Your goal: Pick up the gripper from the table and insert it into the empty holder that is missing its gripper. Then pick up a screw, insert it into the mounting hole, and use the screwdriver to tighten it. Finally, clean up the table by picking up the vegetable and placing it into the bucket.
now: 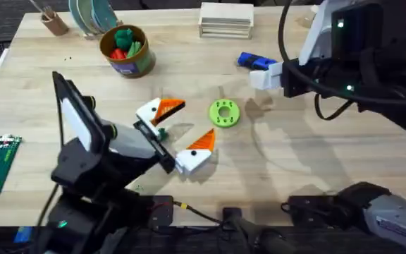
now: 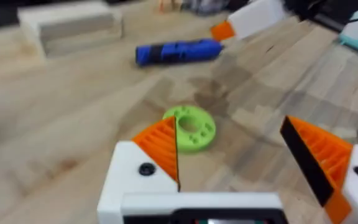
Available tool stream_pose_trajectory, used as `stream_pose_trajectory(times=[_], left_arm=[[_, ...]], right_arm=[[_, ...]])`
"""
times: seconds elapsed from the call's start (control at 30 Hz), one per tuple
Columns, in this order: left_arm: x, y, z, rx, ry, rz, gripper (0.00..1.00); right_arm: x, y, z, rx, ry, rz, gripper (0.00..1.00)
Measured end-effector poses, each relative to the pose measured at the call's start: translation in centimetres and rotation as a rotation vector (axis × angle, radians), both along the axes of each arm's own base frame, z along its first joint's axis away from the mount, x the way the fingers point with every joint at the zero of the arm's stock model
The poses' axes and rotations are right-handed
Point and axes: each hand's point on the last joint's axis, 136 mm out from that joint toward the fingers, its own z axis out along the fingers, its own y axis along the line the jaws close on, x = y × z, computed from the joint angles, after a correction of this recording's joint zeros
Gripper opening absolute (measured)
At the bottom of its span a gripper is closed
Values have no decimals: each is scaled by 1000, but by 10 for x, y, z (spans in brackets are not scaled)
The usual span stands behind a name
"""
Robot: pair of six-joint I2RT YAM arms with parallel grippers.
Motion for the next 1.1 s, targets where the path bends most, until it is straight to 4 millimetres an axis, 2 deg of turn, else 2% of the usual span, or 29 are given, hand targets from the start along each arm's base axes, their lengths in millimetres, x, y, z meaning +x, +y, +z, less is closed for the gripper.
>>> stream_pose_trajectory(times=[0.1,0.33,0.53,0.63,0.83,1.1], left_arm=[[-6,13,-2,51,132,69,991],[-9,47,22,268,317,222,992],[15,63,32,483,353,275,993],[25,68,19,576,390,275,993],[31,78,-7,700,479,280,993],[34,87,-46,840,642,259,993]], right_arm=[[0,0,0,2,1,-2,991],[0,0,0,2,1,-2,992],[0,0,0,4,2,0,992],[0,0,0,4,2,0,992],[0,0,0,4,3,0,992],[0,0,0,3,3,0,992]])
